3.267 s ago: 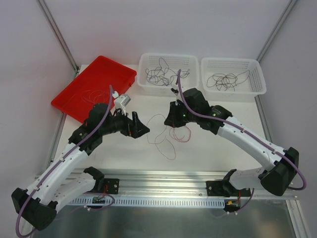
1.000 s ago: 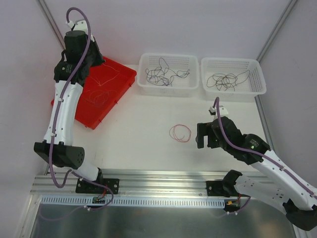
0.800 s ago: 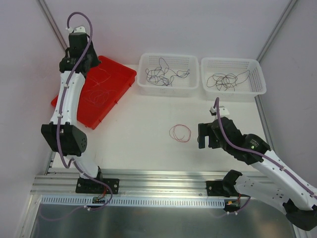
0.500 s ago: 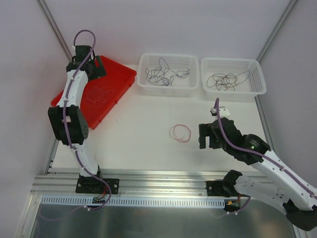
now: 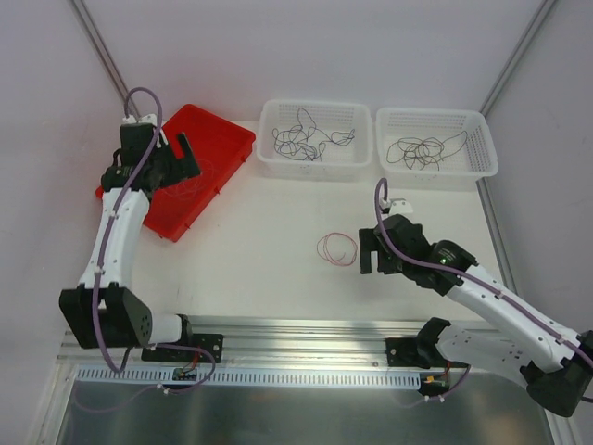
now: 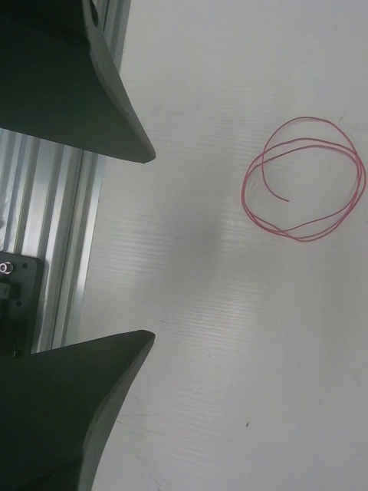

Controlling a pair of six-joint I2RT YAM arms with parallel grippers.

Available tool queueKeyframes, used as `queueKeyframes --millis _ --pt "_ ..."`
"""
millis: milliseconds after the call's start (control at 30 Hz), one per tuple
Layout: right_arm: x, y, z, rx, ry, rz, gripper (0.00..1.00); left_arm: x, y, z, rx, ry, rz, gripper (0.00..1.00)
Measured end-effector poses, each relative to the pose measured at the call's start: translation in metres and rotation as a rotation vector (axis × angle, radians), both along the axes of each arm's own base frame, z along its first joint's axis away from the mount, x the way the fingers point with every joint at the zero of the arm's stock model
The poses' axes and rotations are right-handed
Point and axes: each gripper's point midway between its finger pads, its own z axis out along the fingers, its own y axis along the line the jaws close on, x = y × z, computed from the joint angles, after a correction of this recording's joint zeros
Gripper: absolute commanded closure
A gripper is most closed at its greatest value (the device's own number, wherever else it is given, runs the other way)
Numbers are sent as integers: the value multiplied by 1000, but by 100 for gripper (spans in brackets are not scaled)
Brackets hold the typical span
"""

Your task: Untangle the cables

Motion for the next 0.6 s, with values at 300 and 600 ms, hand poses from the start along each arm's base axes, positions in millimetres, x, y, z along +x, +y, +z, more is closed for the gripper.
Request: queueKeyframes --millis 300,600 --pt "27 19 -19 -1 32 -2 31 -96 -28 -7 -80 -92 -88 1" --pt "60 18 -67 -82 157 57 51 -147 -56 -90 -189 10 -192 1"
